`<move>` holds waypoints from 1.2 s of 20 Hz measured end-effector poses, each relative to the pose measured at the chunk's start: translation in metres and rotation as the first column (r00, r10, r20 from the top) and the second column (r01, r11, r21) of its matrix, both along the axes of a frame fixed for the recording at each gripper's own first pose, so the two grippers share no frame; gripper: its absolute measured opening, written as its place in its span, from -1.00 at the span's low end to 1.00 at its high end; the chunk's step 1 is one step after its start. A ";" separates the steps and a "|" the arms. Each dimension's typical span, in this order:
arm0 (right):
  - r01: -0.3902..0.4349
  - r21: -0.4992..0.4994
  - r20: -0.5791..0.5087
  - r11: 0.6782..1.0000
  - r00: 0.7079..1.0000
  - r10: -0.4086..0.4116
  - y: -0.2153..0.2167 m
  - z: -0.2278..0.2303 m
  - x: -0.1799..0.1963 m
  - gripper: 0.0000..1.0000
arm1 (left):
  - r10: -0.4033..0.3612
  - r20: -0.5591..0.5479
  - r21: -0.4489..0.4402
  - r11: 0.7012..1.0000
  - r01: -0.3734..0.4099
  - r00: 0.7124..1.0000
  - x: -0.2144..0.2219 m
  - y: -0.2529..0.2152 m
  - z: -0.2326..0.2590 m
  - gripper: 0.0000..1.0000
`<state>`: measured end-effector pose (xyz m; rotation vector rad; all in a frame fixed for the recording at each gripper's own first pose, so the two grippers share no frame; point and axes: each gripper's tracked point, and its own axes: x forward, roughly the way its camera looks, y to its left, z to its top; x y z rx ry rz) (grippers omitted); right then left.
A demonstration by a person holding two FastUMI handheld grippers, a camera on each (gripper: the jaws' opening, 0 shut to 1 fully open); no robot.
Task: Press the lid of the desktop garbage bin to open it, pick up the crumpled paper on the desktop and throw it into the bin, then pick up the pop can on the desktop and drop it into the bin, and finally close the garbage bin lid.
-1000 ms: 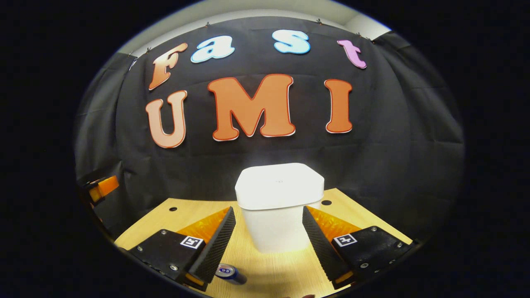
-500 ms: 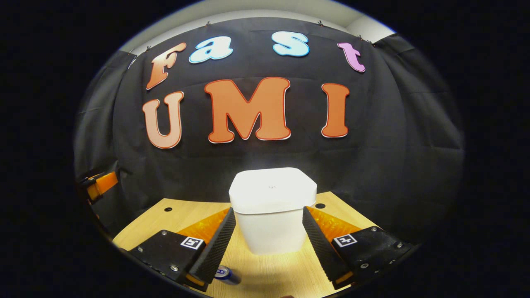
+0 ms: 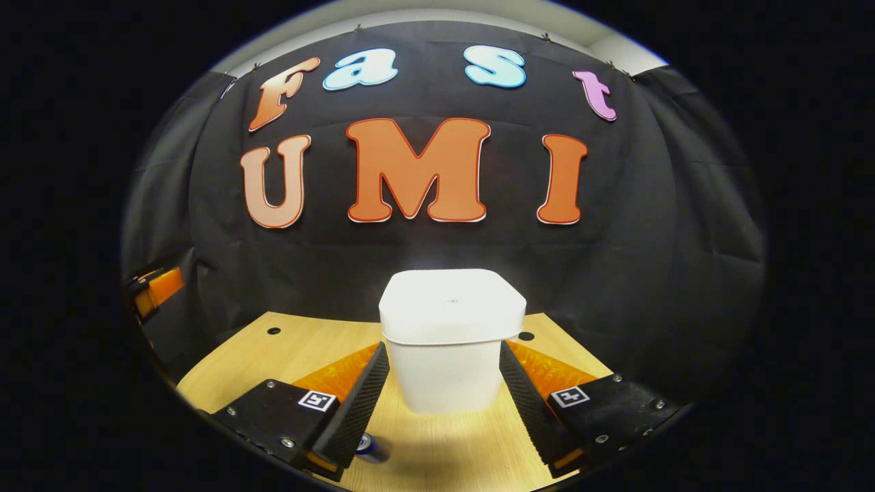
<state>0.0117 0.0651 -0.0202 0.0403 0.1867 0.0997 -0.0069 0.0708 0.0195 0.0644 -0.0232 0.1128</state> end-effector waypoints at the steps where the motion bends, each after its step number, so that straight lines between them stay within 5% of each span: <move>1: -0.002 -0.007 -0.003 1.000 1.000 0.002 -0.001 0.000 -0.002 0.96 | 0.003 0.000 0.000 1.000 -0.003 1.000 -0.001 0.001 0.001 0.97; 6: -0.021 -0.026 -0.052 0.999 0.998 0.019 -0.006 -0.005 -0.007 0.40 | 0.003 0.002 -0.001 1.000 -0.003 1.000 -0.006 0.003 0.001 0.96; 11: -0.019 -0.066 -0.056 0.998 0.998 0.016 -0.015 -0.006 -0.016 -0.62 | 0.010 -0.012 -0.001 1.000 -0.010 1.000 -0.007 0.007 -0.003 0.96; 14: -0.036 -0.074 -0.079 0.997 0.996 0.030 -0.018 -0.006 -0.016 -0.97 | 0.021 -0.018 0.002 1.000 -0.021 1.000 -0.009 0.009 -0.006 0.96; 24: -0.041 -0.109 -0.102 0.993 0.994 0.030 -0.031 0.042 0.021 -0.99 | 0.058 -0.056 0.005 0.998 -0.058 0.997 -0.012 0.031 -0.021 0.97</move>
